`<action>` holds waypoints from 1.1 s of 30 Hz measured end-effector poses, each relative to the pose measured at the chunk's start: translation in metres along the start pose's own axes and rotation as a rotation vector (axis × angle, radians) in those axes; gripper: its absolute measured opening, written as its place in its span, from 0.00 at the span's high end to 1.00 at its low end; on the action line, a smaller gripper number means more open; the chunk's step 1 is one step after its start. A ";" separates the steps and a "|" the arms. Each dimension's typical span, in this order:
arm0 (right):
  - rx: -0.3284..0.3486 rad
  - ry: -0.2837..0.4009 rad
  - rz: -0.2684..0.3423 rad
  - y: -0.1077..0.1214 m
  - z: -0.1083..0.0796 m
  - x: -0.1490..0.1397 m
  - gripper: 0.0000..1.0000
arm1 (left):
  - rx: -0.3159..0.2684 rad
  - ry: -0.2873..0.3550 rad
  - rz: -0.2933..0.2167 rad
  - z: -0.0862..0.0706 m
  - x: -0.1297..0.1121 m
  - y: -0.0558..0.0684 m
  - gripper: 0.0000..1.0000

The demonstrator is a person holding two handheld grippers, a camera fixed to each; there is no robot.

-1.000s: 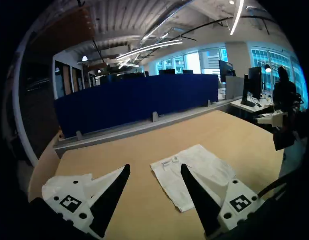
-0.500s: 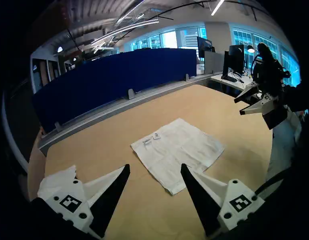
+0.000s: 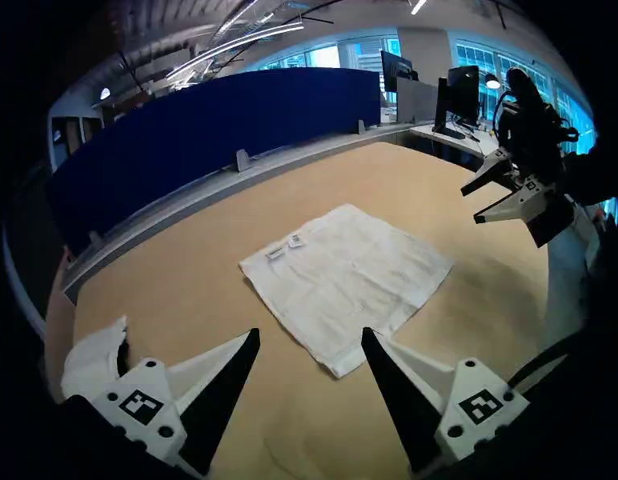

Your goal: Fold towel

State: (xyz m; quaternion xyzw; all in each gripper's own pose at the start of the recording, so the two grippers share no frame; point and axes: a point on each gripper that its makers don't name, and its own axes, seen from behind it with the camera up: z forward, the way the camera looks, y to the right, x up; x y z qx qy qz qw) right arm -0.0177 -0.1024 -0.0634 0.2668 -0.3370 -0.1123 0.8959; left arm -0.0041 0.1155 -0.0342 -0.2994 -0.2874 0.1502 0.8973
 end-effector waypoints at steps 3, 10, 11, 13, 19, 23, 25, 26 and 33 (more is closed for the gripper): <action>0.002 -0.015 0.001 -0.001 0.012 -0.011 0.00 | -0.012 -0.022 0.010 0.012 -0.014 0.004 0.06; 0.011 -0.050 0.028 -0.003 0.036 -0.035 0.00 | -0.059 -0.091 0.028 0.038 -0.049 0.018 0.06; 0.011 -0.054 0.032 -0.003 0.039 -0.038 0.00 | -0.064 -0.101 0.027 0.042 -0.054 0.020 0.06; 0.013 -0.067 0.037 -0.003 0.044 -0.045 0.00 | -0.068 -0.119 0.025 0.048 -0.062 0.021 0.06; 0.014 -0.101 0.043 -0.003 0.056 -0.063 0.00 | -0.080 -0.156 0.025 0.063 -0.077 0.026 0.06; 0.012 -0.114 0.045 -0.001 0.060 -0.070 0.01 | -0.087 -0.167 0.024 0.068 -0.080 0.029 0.06; 0.012 -0.120 0.046 0.000 0.062 -0.072 0.02 | -0.088 -0.172 0.020 0.070 -0.082 0.030 0.06; 0.012 -0.122 0.047 0.000 0.063 -0.073 0.02 | -0.088 -0.174 0.018 0.071 -0.082 0.030 0.06; 0.019 -0.131 0.045 -0.001 0.066 -0.075 0.12 | -0.087 -0.192 0.003 0.073 -0.089 0.031 0.08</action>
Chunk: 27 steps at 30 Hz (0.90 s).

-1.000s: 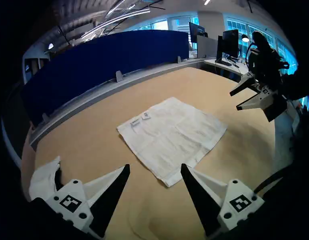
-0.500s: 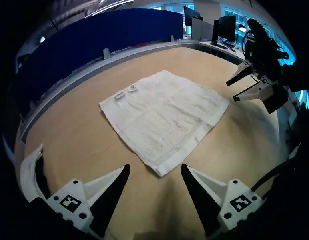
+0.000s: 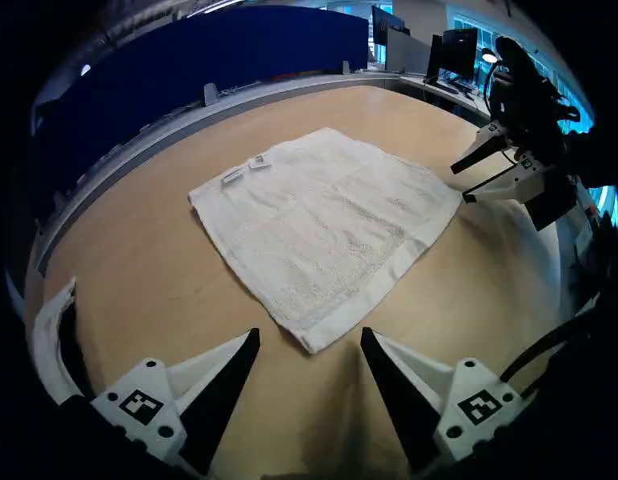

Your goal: Fold towel

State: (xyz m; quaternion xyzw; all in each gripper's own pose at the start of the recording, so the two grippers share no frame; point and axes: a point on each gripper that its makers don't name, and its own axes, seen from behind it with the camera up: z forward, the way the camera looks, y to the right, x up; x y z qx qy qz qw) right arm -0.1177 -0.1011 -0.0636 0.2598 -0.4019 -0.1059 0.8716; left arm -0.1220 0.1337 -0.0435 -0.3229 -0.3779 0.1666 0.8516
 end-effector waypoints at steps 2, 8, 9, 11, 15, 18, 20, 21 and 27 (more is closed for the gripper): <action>0.003 -0.005 -0.001 -0.001 0.001 -0.001 0.16 | 0.000 -0.008 0.006 0.001 -0.002 0.000 0.11; 0.005 -0.014 -0.003 -0.003 0.001 -0.006 0.27 | -0.008 -0.030 0.022 0.004 -0.006 0.005 0.22; 0.007 -0.015 -0.004 -0.004 0.001 -0.007 0.29 | -0.010 -0.033 0.021 0.004 -0.007 0.006 0.25; 0.013 -0.019 -0.005 -0.006 0.001 -0.009 0.33 | -0.016 -0.038 0.011 0.003 -0.007 0.008 0.36; 0.013 -0.022 -0.003 -0.007 0.001 -0.011 0.44 | -0.020 -0.046 -0.010 0.003 -0.007 0.011 0.50; 0.012 -0.024 0.003 -0.008 0.002 -0.011 0.55 | -0.020 -0.048 -0.010 0.003 -0.008 0.012 0.53; 0.012 -0.025 0.006 -0.008 0.001 -0.011 0.61 | -0.020 -0.049 -0.003 0.003 -0.009 0.013 0.55; 0.011 -0.026 0.007 -0.008 0.001 -0.012 0.63 | -0.020 -0.050 0.000 0.002 -0.009 0.013 0.56; 0.001 -0.034 0.010 -0.006 0.000 -0.015 0.66 | -0.018 -0.053 0.014 0.002 -0.010 0.014 0.62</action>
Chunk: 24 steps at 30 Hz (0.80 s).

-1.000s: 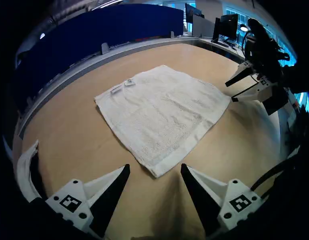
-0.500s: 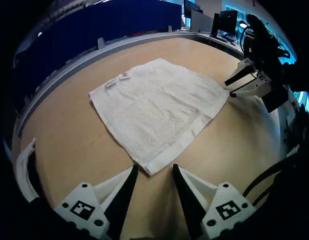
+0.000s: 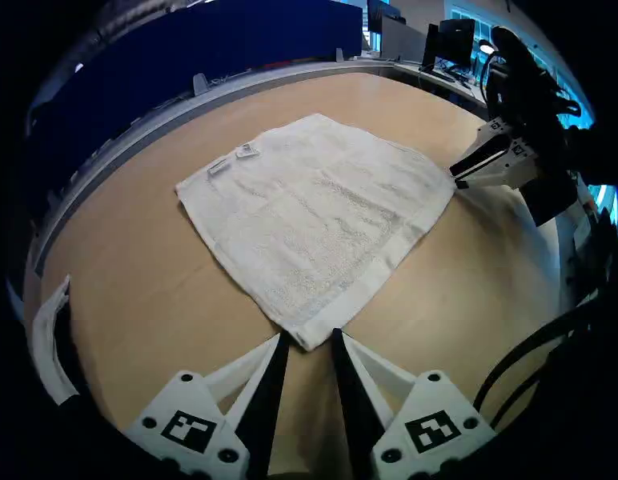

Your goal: Fold towel

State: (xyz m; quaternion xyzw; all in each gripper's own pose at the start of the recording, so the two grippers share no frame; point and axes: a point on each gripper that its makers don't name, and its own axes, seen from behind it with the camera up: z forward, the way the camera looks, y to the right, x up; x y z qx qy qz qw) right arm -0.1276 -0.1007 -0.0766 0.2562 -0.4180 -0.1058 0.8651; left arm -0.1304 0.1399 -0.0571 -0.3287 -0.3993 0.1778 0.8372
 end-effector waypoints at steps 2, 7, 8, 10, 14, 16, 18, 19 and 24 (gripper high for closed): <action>-0.003 -0.004 0.004 0.001 0.000 -0.002 0.66 | -0.001 0.001 0.003 0.000 0.000 0.000 0.62; 0.002 -0.012 0.019 0.000 0.003 -0.005 0.66 | -0.005 0.001 0.001 0.000 0.000 0.000 0.62; 0.004 -0.011 0.021 0.000 0.003 -0.005 0.66 | -0.007 0.001 0.000 0.000 0.000 0.000 0.62; 0.005 -0.012 0.023 -0.001 0.002 -0.005 0.67 | -0.009 0.001 0.001 0.000 0.000 -0.001 0.62; 0.000 -0.016 0.017 0.001 0.000 -0.006 0.77 | -0.013 0.001 0.008 0.000 0.000 0.000 0.63; -0.005 -0.016 0.013 0.003 0.000 -0.006 0.82 | -0.016 0.000 0.011 0.000 0.000 0.001 0.65; -0.009 -0.015 0.010 0.004 -0.001 -0.006 0.85 | -0.018 0.000 0.014 0.000 0.000 0.001 0.70; -0.010 -0.015 0.010 0.004 -0.001 -0.007 0.85 | -0.017 -0.001 0.013 0.000 0.000 0.001 0.72; -0.013 -0.013 0.004 0.004 0.000 -0.006 0.87 | -0.010 -0.008 0.004 0.001 0.001 -0.001 0.80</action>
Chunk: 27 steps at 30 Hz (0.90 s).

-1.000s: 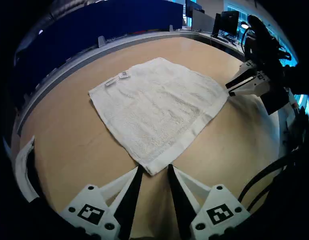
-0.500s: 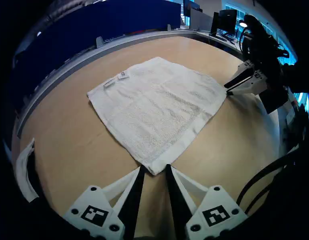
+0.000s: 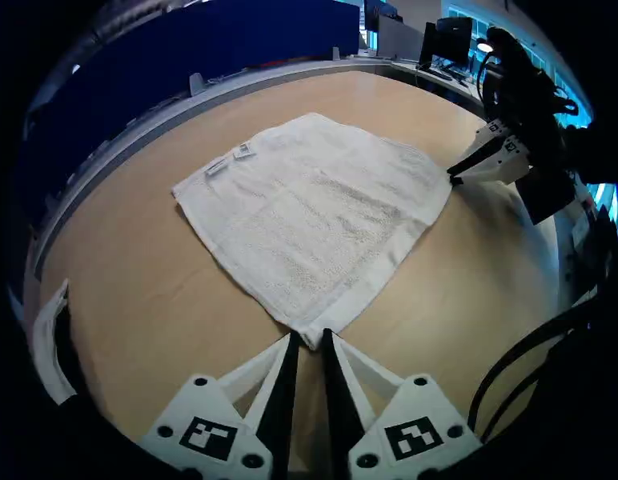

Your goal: Fold towel

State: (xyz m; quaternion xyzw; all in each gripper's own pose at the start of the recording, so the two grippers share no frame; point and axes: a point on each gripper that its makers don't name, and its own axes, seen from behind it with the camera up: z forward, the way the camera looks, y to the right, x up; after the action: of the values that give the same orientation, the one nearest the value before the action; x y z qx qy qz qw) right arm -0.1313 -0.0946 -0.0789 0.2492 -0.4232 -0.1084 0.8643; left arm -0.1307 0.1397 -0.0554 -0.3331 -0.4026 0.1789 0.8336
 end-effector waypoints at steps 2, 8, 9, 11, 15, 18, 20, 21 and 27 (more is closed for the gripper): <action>0.001 0.001 -0.003 0.000 0.000 0.000 0.88 | 0.007 -0.003 -0.008 0.001 0.000 -0.003 0.85; 0.018 0.008 -0.008 -0.003 -0.001 0.002 0.90 | 0.016 -0.014 -0.036 -0.001 0.000 -0.010 0.92; 0.018 0.011 -0.009 -0.003 -0.001 0.003 0.90 | 0.013 -0.015 -0.041 -0.002 0.000 -0.011 0.92; 0.017 0.018 -0.013 -0.003 -0.002 0.005 0.91 | 0.010 -0.015 -0.051 -0.002 0.000 -0.011 0.93; 0.025 0.022 -0.012 -0.004 -0.003 0.007 0.91 | 0.013 -0.016 -0.055 -0.003 0.000 -0.013 0.94; 0.026 0.023 -0.006 -0.004 -0.003 0.009 0.92 | 0.013 -0.014 -0.054 -0.004 0.000 -0.013 0.95; 0.025 0.026 -0.001 -0.003 -0.003 0.011 0.92 | 0.014 -0.012 -0.056 -0.004 0.000 -0.013 0.95; 0.025 0.027 -0.001 -0.003 -0.003 0.012 0.92 | 0.014 -0.012 -0.056 -0.004 0.000 -0.013 0.95; 0.027 0.032 -0.010 -0.004 -0.005 0.017 0.92 | 0.025 -0.005 -0.051 -0.007 0.003 -0.015 0.95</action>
State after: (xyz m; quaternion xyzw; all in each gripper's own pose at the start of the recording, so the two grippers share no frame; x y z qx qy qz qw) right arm -0.1168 -0.1036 -0.0723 0.2647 -0.4095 -0.1030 0.8669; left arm -0.1231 0.1276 -0.0464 -0.3116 -0.4109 0.1635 0.8410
